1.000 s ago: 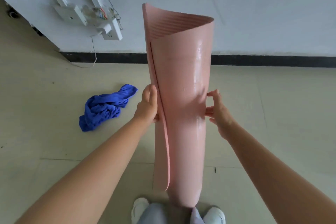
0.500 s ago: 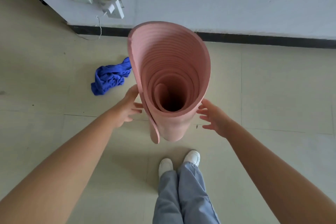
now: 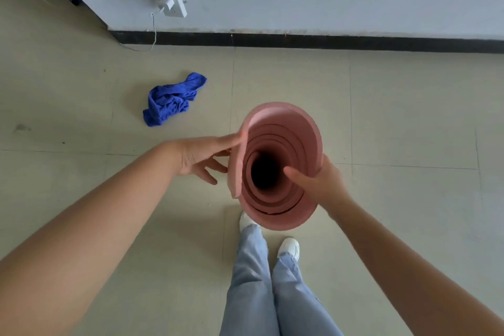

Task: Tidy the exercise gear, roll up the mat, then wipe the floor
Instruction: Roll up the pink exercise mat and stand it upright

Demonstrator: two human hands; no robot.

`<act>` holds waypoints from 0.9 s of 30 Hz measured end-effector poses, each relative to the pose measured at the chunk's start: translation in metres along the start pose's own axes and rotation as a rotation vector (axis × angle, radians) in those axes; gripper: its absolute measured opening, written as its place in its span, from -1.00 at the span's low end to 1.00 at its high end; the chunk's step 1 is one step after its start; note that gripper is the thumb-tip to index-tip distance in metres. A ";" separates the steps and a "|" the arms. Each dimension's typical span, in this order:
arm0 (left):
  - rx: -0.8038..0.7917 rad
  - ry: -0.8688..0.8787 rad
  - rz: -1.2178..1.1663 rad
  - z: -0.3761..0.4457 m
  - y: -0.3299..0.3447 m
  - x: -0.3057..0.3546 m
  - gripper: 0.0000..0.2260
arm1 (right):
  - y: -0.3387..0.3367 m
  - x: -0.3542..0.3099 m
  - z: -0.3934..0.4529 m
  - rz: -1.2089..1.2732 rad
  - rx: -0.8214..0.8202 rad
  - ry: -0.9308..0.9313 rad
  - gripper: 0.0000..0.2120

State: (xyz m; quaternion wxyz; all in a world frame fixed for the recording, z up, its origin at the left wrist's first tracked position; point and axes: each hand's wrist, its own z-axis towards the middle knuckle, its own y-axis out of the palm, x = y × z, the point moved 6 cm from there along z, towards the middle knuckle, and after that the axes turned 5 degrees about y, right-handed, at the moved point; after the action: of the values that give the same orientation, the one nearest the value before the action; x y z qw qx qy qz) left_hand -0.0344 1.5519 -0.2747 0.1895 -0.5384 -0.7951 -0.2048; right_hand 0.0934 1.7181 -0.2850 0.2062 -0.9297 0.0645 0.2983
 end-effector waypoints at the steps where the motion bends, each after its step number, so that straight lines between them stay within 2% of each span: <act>1: -0.012 -0.011 0.053 -0.002 0.012 -0.003 0.06 | 0.001 0.010 -0.007 -0.069 0.032 0.012 -0.47; 3: -0.013 -0.063 0.103 -0.006 0.037 -0.010 -0.31 | -0.002 0.030 -0.021 -0.111 0.073 0.033 -0.48; 4: -0.017 -0.091 0.130 -0.008 0.048 -0.017 -0.42 | -0.004 0.040 -0.027 -0.126 0.093 0.036 -0.50; 7: -0.014 -0.128 0.264 -0.005 0.073 -0.045 -0.41 | -0.004 0.066 -0.045 -0.274 0.084 0.033 -0.50; 10: 0.101 -0.123 0.287 0.001 0.085 -0.064 -0.63 | 0.003 0.091 -0.050 -0.388 0.052 0.123 -0.47; 13: 0.143 -0.045 0.318 0.008 0.102 -0.070 -0.50 | 0.011 0.113 -0.050 -0.418 0.074 0.182 -0.46; 17: 0.529 -0.011 0.711 0.011 0.126 -0.076 -0.50 | 0.028 0.130 -0.054 -0.352 0.137 0.204 -0.49; 19: 0.629 -0.024 0.835 0.012 0.130 -0.084 -0.48 | 0.032 0.131 -0.054 -0.334 0.170 0.186 -0.49; 23: 0.715 -0.006 0.808 0.028 0.112 -0.103 -0.39 | 0.035 0.131 -0.040 -0.374 0.203 0.144 -0.44; 27: 0.780 0.066 0.706 0.049 0.098 -0.104 -0.43 | 0.046 0.131 -0.020 -0.423 0.253 0.113 -0.47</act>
State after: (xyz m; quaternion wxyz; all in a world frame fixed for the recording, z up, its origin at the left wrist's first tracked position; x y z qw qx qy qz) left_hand 0.0895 1.5294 -0.3583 0.4580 -0.6562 -0.5763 0.1656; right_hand 0.1995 1.6678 -0.3621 0.3747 -0.9046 -0.0831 0.1856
